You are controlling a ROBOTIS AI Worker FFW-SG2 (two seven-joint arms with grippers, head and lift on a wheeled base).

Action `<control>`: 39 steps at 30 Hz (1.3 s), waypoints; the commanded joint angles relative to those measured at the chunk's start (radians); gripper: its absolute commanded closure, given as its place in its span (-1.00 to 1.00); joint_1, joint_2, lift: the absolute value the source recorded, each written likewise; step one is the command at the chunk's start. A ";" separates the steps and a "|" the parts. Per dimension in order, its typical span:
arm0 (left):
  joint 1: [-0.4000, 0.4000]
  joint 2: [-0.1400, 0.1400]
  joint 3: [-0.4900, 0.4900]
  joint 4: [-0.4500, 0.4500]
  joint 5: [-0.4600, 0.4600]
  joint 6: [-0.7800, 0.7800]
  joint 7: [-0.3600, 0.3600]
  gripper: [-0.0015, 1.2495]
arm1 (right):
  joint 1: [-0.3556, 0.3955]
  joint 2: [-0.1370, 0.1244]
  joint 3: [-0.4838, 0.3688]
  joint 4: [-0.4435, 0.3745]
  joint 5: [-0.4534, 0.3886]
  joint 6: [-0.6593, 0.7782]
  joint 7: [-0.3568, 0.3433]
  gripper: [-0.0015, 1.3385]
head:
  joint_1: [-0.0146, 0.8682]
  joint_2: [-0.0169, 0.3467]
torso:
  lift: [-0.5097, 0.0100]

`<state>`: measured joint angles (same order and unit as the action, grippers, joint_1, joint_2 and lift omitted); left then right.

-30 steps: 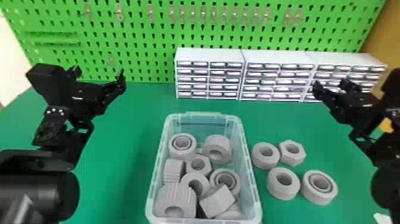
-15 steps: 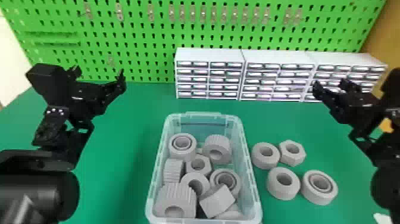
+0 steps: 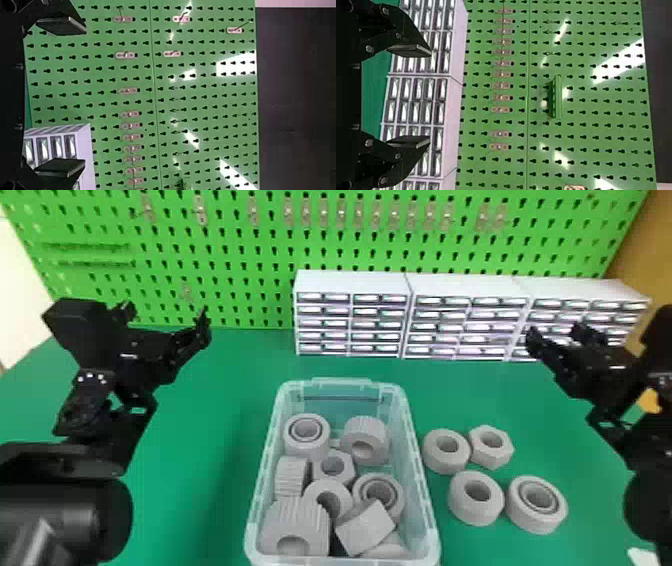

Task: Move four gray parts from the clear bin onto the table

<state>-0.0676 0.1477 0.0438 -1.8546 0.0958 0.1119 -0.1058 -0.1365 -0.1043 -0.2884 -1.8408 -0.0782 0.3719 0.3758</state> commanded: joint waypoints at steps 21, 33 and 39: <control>0.000 0.000 0.001 0.000 0.001 0.000 0.000 -0.82 | -0.003 -0.001 0.002 0.000 0.000 -0.001 0.000 -0.27 | 0.57 -0.72 | 0.77; -0.001 0.000 0.001 0.000 -0.001 -0.001 0.000 -0.82 | -0.008 -0.001 0.005 0.000 0.000 0.001 -0.002 -0.27 | 0.57 -0.72 | 0.77; -0.001 0.000 0.001 0.000 -0.001 -0.001 0.000 -0.82 | -0.005 -0.001 0.006 0.000 0.000 -0.001 -0.003 -0.27 | 0.57 -0.72 | 0.77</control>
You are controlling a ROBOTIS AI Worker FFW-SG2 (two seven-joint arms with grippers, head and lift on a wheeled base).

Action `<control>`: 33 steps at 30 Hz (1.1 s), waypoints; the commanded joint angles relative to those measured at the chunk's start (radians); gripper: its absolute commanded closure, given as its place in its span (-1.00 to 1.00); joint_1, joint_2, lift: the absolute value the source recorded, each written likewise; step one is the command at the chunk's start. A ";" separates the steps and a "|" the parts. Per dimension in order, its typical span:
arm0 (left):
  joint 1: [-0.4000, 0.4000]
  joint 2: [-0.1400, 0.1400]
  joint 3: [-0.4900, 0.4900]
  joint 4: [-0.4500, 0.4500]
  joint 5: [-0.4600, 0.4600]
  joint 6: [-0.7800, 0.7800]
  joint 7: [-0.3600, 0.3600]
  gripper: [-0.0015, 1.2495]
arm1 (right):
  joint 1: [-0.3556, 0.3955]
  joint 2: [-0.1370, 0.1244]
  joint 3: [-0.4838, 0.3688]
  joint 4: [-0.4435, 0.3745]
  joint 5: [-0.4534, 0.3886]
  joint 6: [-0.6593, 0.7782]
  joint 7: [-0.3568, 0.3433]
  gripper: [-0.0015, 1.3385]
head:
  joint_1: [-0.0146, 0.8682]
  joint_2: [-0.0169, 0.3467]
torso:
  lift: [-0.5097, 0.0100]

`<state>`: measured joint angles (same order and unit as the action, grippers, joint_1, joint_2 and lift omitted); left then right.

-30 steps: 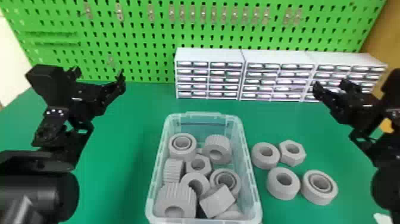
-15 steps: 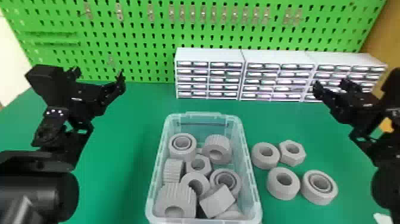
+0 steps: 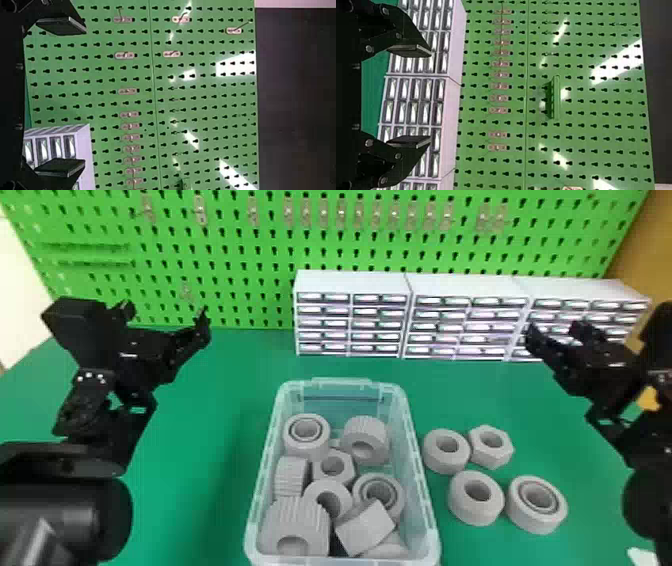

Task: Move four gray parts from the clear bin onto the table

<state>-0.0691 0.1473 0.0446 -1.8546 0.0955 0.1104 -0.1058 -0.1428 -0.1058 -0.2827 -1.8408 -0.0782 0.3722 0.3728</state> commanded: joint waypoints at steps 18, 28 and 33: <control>0.002 0.000 -0.002 0.000 0.001 0.000 0.000 -0.82 | 0.003 -0.003 0.003 0.000 0.003 0.001 -0.006 -0.26 | 0.57 -0.72 | 0.77; 0.000 0.000 -0.003 0.000 0.001 0.000 0.000 -0.82 | 0.003 -0.005 0.005 0.000 0.003 0.002 -0.008 -0.26 | 0.57 -0.72 | 0.77; 0.000 0.000 -0.003 0.000 0.000 0.000 0.000 -0.82 | 0.003 -0.005 0.005 0.000 0.003 0.002 -0.006 -0.26 | 0.57 -0.72 | 0.77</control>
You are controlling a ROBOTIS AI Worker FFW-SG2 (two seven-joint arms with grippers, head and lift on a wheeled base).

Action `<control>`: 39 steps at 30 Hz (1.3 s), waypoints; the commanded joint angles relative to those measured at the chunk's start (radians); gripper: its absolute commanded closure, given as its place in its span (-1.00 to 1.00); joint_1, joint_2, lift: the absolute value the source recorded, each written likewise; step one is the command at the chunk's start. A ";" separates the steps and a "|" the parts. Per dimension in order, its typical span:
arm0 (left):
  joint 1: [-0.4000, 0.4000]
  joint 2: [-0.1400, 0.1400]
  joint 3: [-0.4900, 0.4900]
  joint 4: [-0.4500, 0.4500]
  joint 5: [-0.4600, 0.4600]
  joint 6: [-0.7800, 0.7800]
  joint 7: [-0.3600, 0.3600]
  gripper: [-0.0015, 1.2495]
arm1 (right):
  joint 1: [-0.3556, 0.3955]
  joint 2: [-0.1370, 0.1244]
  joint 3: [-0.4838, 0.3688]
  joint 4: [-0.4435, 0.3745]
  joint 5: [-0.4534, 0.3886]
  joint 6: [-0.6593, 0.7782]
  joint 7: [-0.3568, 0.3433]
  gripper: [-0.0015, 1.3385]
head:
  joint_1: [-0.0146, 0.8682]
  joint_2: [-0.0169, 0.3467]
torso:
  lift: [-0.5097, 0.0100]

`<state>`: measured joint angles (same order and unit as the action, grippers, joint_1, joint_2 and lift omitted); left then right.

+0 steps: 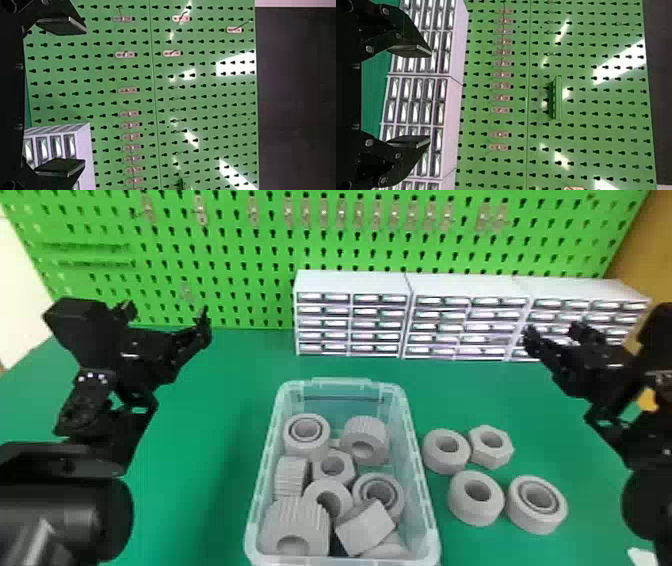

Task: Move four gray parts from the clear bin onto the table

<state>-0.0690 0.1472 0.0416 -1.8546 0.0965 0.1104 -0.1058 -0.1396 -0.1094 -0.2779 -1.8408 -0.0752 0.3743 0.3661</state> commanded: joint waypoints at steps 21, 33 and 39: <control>0.002 0.000 0.000 0.000 0.000 0.000 0.000 -0.82 | 0.000 -0.001 0.000 0.000 0.000 0.002 -0.001 -0.26 | 0.57 -0.72 | 0.77; 0.002 0.000 0.000 0.000 0.000 0.000 0.000 -0.82 | 0.000 0.000 0.002 0.000 0.000 0.002 -0.001 -0.26 | 0.57 -0.72 | 0.77; 0.002 0.000 0.000 0.000 0.000 0.000 0.000 -0.82 | 0.000 0.000 0.003 0.000 0.000 0.002 0.001 -0.26 | 0.57 -0.72 | 0.77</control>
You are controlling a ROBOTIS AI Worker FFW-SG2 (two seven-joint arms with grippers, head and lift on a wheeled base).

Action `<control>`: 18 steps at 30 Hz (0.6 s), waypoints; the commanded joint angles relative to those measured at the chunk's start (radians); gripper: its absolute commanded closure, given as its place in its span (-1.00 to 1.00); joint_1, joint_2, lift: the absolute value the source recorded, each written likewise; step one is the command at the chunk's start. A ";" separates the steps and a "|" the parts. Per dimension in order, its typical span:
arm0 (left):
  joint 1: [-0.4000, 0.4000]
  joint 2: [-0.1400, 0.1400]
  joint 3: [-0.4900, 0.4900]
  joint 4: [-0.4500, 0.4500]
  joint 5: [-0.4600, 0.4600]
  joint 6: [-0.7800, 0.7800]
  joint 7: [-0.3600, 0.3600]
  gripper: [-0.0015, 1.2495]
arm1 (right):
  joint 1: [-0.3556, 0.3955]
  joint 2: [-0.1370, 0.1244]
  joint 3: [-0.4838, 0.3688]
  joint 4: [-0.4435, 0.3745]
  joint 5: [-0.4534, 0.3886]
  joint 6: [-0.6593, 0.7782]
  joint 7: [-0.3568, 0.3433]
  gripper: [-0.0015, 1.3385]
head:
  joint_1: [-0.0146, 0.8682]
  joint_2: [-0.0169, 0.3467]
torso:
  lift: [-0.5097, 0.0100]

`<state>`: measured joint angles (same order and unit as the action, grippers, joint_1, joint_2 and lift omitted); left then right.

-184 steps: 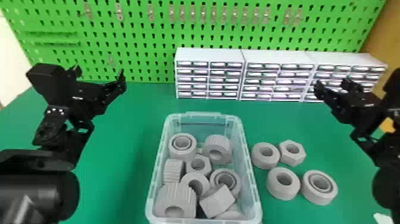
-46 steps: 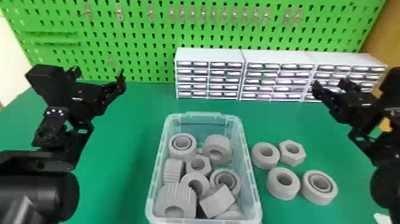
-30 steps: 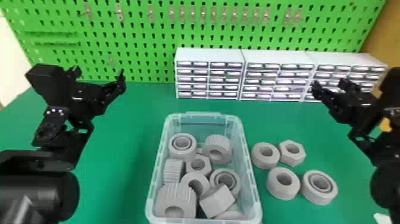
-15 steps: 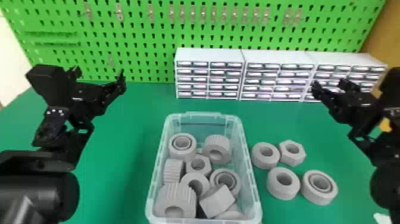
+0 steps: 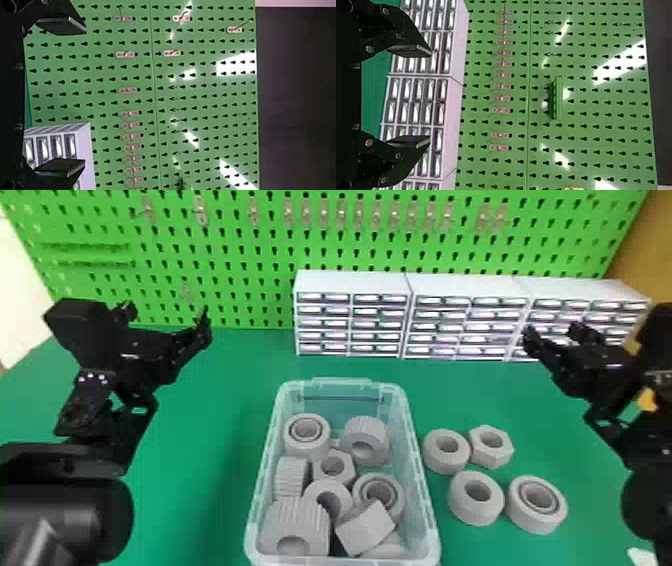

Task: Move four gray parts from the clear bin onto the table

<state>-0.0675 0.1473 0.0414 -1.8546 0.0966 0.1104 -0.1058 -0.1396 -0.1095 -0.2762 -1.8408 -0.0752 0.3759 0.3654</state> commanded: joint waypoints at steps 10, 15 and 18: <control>0.000 0.000 0.000 0.000 0.000 0.000 0.000 -0.82 | 0.000 0.001 0.003 0.000 -0.002 0.000 0.000 -0.26 | 0.57 -0.72 | 0.77; 0.000 0.000 0.000 0.000 0.000 0.000 0.000 -0.82 | -0.002 0.001 0.005 0.000 -0.002 0.000 -0.003 -0.26 | 0.57 -0.72 | 0.77; 0.000 0.000 0.000 0.000 0.000 0.000 0.000 -0.82 | -0.002 -0.001 0.006 0.000 -0.002 0.000 -0.005 -0.26 | 0.57 -0.72 | 0.77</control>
<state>-0.0675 0.1473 0.0414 -1.8546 0.0966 0.1104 -0.1058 -0.1408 -0.1089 -0.2718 -1.8408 -0.0766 0.3758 0.3621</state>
